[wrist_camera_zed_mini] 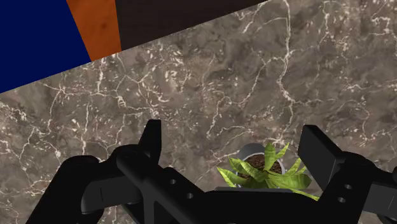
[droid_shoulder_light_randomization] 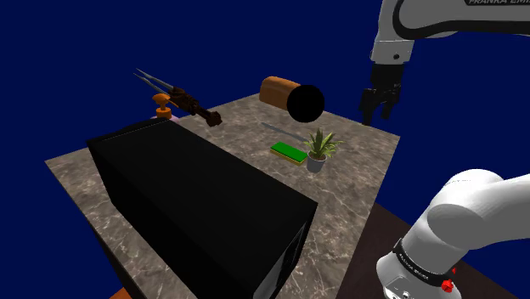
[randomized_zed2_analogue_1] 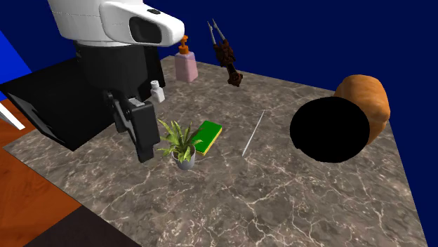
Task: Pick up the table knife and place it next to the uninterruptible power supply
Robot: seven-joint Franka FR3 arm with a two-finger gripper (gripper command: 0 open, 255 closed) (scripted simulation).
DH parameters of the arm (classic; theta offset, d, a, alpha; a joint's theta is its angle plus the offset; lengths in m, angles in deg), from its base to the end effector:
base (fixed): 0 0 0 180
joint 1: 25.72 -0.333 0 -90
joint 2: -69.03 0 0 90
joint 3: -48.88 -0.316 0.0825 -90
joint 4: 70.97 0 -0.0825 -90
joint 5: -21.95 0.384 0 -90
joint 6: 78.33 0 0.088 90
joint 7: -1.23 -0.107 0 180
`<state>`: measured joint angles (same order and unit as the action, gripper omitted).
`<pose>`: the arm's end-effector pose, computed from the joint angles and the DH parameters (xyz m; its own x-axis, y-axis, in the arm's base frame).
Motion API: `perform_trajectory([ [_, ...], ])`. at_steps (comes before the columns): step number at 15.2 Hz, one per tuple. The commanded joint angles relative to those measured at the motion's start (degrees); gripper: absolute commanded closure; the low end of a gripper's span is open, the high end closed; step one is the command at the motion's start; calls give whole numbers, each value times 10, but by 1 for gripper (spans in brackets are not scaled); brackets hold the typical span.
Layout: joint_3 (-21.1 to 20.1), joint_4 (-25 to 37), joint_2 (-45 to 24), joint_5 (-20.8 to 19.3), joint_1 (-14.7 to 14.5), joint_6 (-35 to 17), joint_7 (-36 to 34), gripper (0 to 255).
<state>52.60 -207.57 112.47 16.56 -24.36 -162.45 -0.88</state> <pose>0.2987 -0.0423 0.5604 0.9817 -0.1092 -0.1561 -0.1017 -0.9933 0.0551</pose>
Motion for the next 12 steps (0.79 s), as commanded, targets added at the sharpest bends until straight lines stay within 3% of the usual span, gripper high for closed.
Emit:
perform_trajectory([
  [1,0,0,0,0,0,0,0,0],
  [12,40,76,-228,-13,-19,-161,81,0],
])
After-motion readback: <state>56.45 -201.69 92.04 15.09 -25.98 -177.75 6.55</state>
